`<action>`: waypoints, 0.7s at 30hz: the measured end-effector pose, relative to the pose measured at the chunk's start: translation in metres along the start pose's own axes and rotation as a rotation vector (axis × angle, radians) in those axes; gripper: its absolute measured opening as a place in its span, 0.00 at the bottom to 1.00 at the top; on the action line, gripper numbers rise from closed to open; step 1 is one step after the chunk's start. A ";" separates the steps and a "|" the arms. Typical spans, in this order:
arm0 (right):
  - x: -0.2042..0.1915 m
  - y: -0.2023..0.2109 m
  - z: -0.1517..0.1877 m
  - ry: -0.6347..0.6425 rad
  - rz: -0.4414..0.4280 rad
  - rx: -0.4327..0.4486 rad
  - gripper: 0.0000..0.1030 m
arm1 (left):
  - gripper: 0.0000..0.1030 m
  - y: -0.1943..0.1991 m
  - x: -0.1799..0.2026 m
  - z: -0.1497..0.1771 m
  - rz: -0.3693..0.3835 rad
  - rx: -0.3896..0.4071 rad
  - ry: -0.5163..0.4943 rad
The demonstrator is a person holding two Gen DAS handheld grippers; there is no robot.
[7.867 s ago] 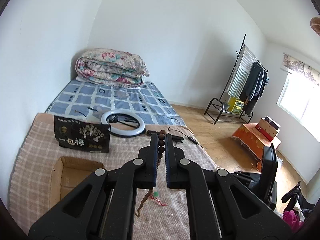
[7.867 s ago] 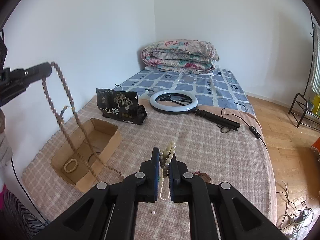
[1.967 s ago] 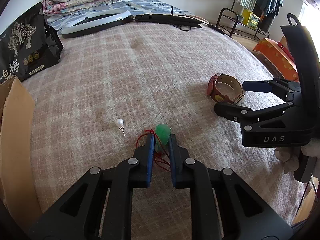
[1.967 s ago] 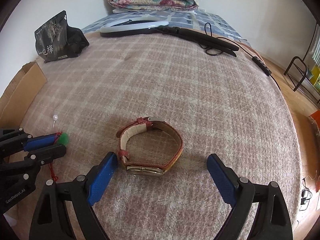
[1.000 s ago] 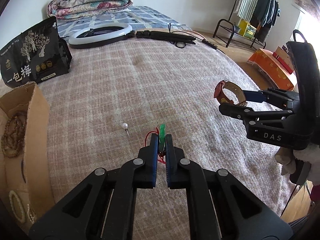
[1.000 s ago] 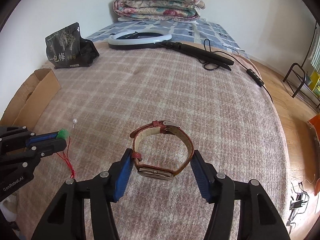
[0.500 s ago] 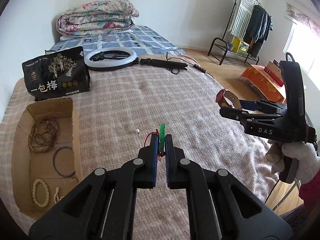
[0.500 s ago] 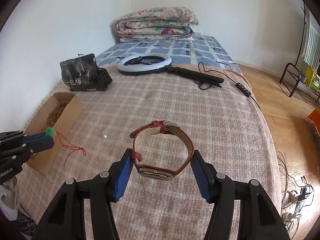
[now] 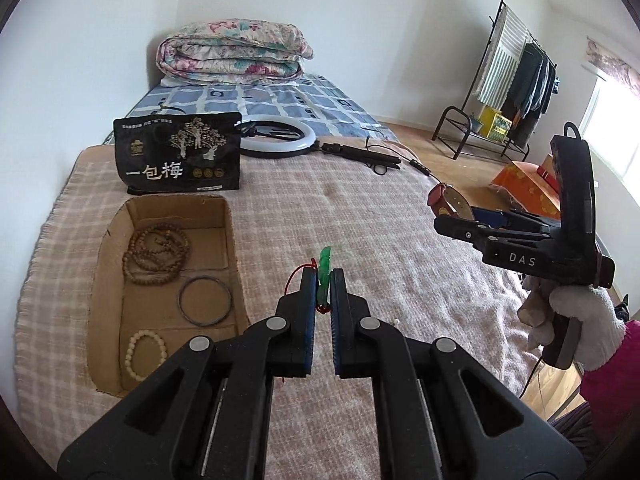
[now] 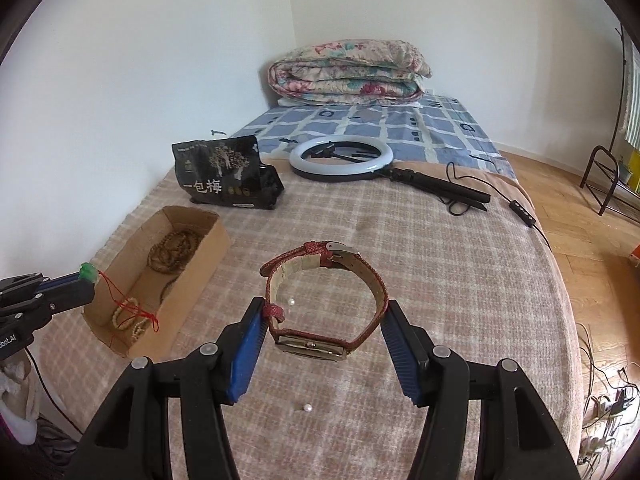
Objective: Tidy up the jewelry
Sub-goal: 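Carry the pendant and the watch over the cardboard box with both tools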
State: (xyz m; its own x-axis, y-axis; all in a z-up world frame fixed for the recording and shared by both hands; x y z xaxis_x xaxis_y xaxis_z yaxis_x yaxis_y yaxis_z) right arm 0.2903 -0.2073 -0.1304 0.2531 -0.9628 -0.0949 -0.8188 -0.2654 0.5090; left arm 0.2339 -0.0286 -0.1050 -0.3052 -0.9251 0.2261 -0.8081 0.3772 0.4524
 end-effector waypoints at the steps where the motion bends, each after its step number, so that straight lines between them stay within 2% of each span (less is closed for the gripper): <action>1: -0.007 -0.002 -0.002 0.002 -0.011 0.002 0.58 | 0.04 0.003 -0.005 0.000 -0.007 0.003 0.006; 8: -0.058 -0.023 -0.015 0.023 -0.090 0.008 0.58 | 0.04 0.019 -0.046 -0.003 -0.066 0.027 0.037; 21: -0.135 -0.075 -0.002 0.087 -0.204 -0.052 0.58 | 0.04 0.025 -0.124 0.012 -0.184 0.012 0.109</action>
State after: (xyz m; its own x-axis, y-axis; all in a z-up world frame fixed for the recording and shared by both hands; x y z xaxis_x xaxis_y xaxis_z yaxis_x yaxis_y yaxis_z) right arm 0.3183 -0.0576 -0.1536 0.4562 -0.8807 -0.1276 -0.7189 -0.4493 0.5303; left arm 0.2449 0.0949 -0.1320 -0.0967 -0.9678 0.2326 -0.8512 0.2015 0.4846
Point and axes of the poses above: each gripper's, at about its wrist camera, not at the fingertips, and y roughly against the way its jaws point, x to its right, z to its underside, the point moved 7 cm from there along -y, roughly the way its jaws point, and after that the axes turned 15 degrees about x, right-handed, at the moved point
